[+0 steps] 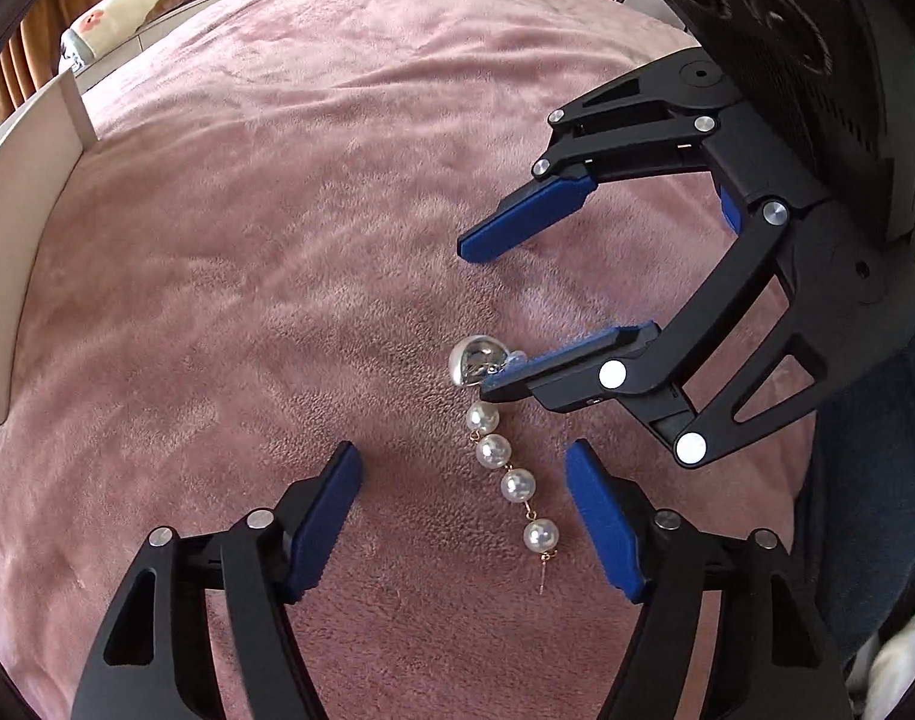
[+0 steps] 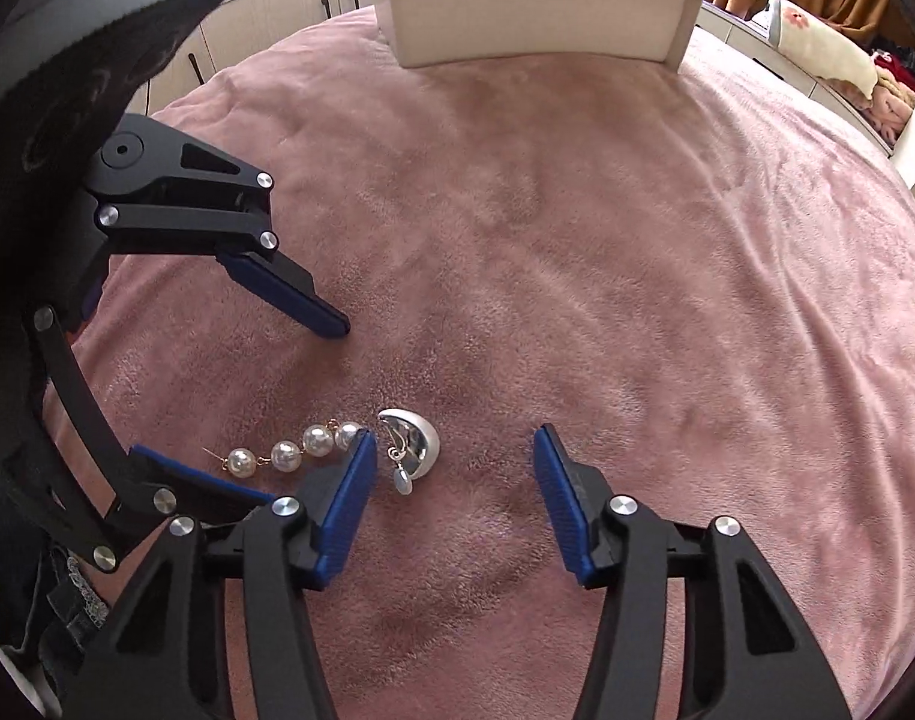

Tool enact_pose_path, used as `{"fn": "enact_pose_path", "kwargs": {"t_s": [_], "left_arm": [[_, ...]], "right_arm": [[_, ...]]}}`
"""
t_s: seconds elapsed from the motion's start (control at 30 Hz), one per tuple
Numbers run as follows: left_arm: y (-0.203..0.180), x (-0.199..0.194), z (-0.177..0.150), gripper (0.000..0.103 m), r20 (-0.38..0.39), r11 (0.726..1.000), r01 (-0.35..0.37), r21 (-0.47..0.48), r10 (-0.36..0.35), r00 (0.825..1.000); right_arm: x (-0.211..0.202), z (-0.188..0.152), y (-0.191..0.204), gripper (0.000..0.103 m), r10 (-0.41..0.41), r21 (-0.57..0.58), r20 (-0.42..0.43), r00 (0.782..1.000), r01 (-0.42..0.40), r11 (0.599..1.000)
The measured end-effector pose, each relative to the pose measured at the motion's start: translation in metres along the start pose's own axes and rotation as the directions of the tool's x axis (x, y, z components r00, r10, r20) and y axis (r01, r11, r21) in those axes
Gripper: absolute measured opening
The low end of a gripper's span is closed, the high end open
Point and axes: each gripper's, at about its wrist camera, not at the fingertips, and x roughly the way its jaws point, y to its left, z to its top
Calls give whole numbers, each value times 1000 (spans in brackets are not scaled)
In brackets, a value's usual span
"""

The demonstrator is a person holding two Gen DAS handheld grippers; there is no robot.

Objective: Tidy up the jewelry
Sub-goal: 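Grasp the pearl drop earring with the left tool while the right tool grasps the silver crescent earring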

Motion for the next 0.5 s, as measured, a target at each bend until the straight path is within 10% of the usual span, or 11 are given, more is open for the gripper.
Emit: {"fn": "enact_pose_path", "kwargs": {"t_s": [0.5], "left_arm": [[19, -18, -26, 21, -1, 999, -22, -32, 22, 1000]], "right_arm": [[9, 0, -3, 18, 47, 44, -11, 999, -46, 998]]}}
